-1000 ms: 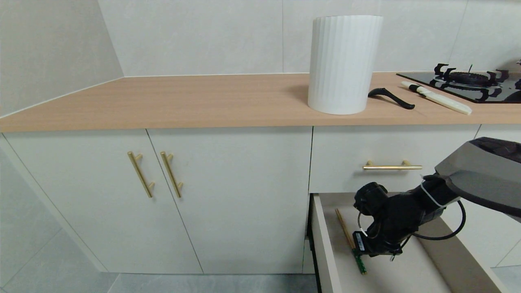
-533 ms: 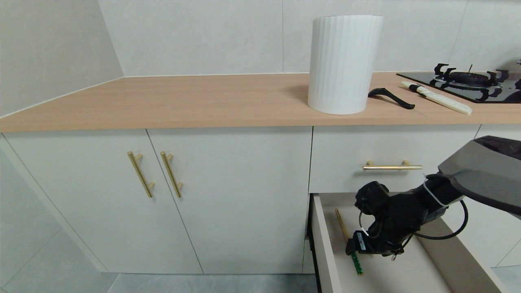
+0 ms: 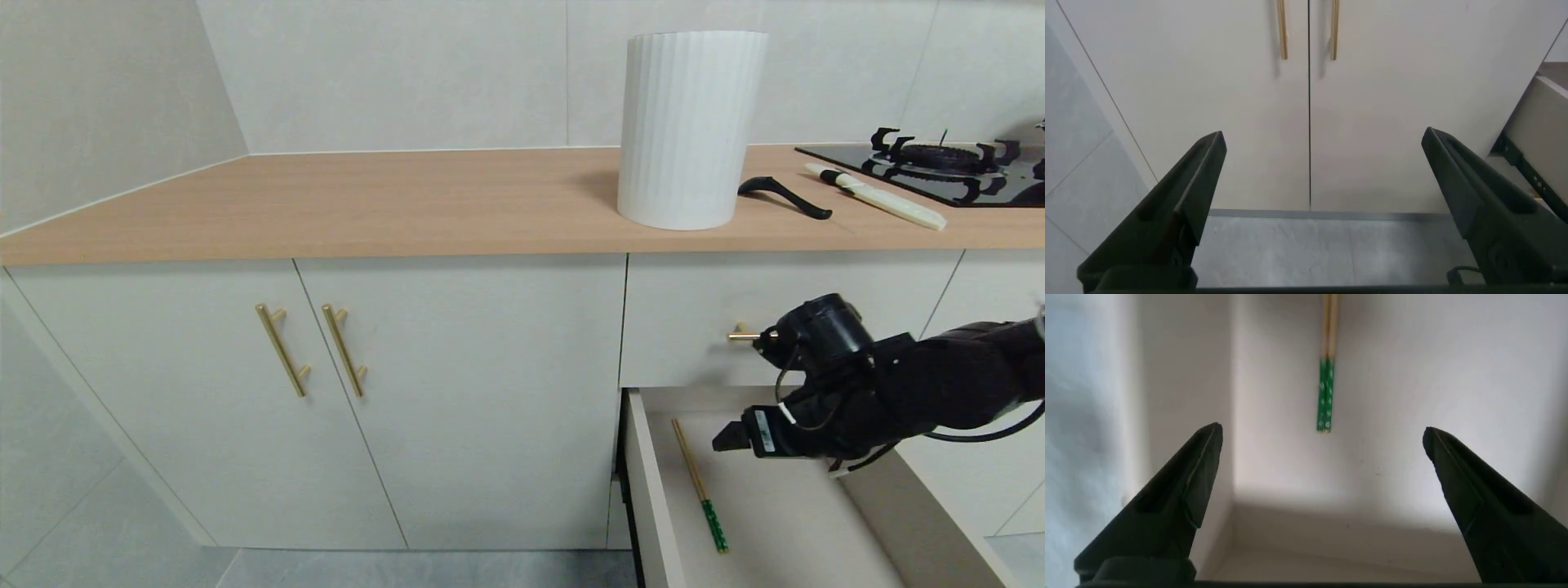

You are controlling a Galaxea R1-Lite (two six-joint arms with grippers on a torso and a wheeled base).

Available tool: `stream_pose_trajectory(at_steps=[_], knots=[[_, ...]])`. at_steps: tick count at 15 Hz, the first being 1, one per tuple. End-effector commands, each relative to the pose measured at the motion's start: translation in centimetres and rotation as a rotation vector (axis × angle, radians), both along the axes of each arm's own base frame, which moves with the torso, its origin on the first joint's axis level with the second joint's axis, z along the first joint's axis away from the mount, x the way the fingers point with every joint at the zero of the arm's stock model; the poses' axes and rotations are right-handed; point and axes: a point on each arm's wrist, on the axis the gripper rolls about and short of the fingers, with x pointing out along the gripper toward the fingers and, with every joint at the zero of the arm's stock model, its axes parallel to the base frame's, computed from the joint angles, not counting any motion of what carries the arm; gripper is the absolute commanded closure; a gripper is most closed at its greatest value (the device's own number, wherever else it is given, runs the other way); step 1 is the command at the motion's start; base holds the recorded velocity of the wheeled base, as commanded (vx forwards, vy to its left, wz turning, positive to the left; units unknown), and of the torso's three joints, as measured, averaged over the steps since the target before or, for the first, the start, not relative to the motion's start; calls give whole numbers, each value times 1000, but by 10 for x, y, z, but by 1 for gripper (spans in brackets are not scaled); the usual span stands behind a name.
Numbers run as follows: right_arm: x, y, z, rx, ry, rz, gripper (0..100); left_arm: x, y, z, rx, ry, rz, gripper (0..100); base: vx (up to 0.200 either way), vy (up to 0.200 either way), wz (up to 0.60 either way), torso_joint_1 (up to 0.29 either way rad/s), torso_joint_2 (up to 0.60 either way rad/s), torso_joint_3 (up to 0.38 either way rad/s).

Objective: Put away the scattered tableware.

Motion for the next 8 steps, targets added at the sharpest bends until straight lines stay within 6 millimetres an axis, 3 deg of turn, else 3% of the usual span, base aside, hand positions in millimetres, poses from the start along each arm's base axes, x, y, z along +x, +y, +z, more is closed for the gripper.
stream_pose_trajectory(at_steps=[1,4,8], knots=[[-33,-14,53,29,-170,24,0,0,0,0,-1,0,0,0,0,0,0,0,0,0],[-58,-29,82,18,-290,52,0,0,0,0,-1,0,0,0,0,0,0,0,0,0],[-68,-35,92,12,-336,57,0,0,0,0,-1,0,0,0,0,0,0,0,0,0]])
